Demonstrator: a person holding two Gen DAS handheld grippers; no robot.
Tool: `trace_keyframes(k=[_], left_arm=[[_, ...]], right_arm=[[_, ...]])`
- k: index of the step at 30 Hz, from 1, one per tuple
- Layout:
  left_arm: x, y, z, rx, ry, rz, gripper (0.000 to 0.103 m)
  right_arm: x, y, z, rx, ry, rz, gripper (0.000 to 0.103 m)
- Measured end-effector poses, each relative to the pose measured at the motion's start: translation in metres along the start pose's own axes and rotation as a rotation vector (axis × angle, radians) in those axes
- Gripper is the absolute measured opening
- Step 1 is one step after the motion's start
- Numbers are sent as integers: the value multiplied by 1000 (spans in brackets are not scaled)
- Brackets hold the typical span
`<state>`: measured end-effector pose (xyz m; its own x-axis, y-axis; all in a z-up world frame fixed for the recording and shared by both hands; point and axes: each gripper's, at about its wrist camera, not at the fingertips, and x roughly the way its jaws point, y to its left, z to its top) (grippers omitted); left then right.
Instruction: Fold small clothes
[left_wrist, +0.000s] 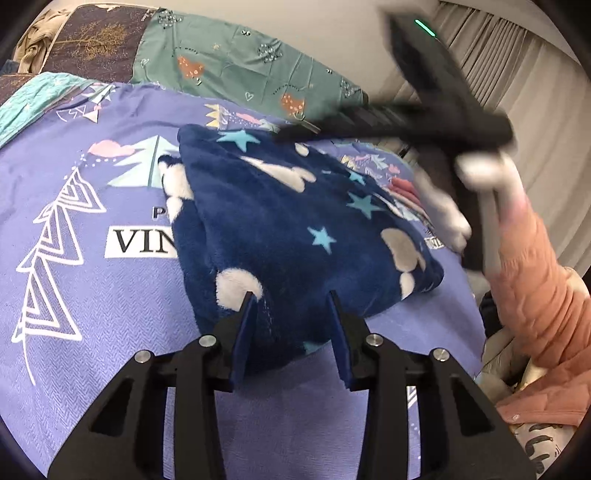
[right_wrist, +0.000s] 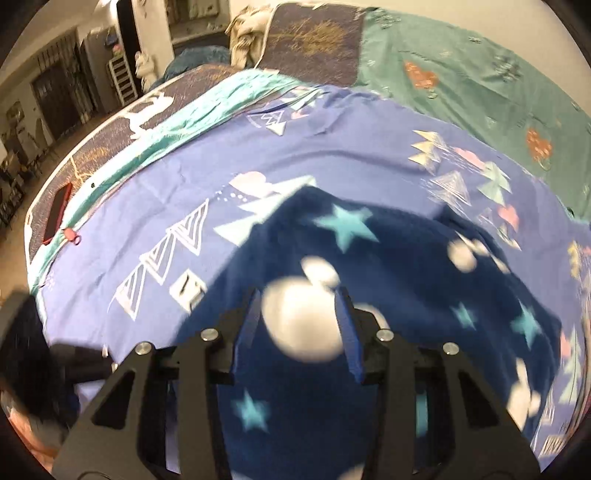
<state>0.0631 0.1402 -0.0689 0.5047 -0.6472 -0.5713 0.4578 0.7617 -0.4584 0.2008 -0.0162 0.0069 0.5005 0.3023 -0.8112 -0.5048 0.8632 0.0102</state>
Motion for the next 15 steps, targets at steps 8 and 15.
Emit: trace_keyframes(k=[8, 15], left_arm=[[10, 17, 1, -18, 33, -4, 42], [4, 39, 3, -96, -17, -105, 2]], right_arm=[[98, 22, 54, -1, 169, -127, 55], [117, 25, 66, -7, 154, -165, 5]])
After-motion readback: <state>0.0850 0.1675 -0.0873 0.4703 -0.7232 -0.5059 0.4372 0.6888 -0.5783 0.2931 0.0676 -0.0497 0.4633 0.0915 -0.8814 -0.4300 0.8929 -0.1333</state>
